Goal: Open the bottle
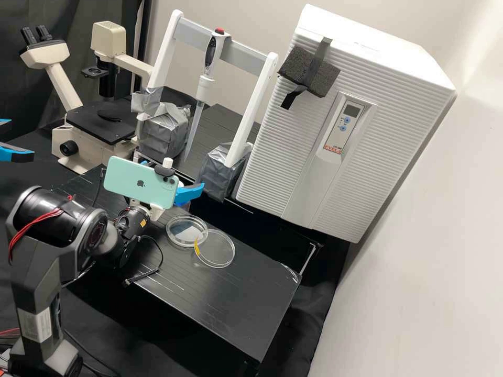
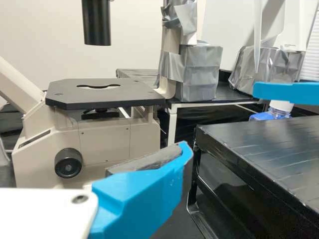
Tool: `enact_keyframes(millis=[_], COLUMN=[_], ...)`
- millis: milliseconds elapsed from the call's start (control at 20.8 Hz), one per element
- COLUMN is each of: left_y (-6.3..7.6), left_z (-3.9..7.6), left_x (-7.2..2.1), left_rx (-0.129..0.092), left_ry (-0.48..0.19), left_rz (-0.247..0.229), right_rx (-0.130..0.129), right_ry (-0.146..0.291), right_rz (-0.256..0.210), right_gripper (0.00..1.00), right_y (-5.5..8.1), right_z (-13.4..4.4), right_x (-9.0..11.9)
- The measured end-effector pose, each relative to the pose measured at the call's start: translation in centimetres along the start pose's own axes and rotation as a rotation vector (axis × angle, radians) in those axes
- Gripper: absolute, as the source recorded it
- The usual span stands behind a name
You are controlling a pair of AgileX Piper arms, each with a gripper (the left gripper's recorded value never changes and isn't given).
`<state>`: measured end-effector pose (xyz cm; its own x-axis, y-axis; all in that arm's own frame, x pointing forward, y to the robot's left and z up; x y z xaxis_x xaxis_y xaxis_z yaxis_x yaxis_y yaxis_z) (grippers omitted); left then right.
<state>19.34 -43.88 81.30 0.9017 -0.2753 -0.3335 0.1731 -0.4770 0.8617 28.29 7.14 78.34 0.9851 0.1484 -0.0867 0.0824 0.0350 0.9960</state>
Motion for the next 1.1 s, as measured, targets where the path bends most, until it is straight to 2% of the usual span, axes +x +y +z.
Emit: enact_keyframes(millis=[144,384,432,720,1104], left_y=[0.0,-0.1,-0.2,-0.2,-0.2], left_z=[0.0,-0.1,-0.1,-0.1,-0.1], left_x=[0.00,0.03,0.06,0.07,0.07], left_rx=[0.000,-0.003,-0.001,-0.002,0.000], left_ry=[0.000,0.001,0.002,0.002,0.002], left_rz=[0.000,-0.004,-0.007,-0.008,-0.008], right_rx=[0.001,0.001,0.000,0.000,0.003], right_ry=[-0.017,-0.022,-0.024,-0.036,-0.064], right_rz=[-0.008,-0.011,-0.014,-0.020,-0.003], right_gripper=[1.00,1.00,0.00,0.00,0.00], right_y=[-0.3,-0.5,-0.6,-0.8,-0.2], right_z=[0.4,0.6,0.6,1.0,1.7], right_x=[0.1,0.7,0.8,1.2,1.2])
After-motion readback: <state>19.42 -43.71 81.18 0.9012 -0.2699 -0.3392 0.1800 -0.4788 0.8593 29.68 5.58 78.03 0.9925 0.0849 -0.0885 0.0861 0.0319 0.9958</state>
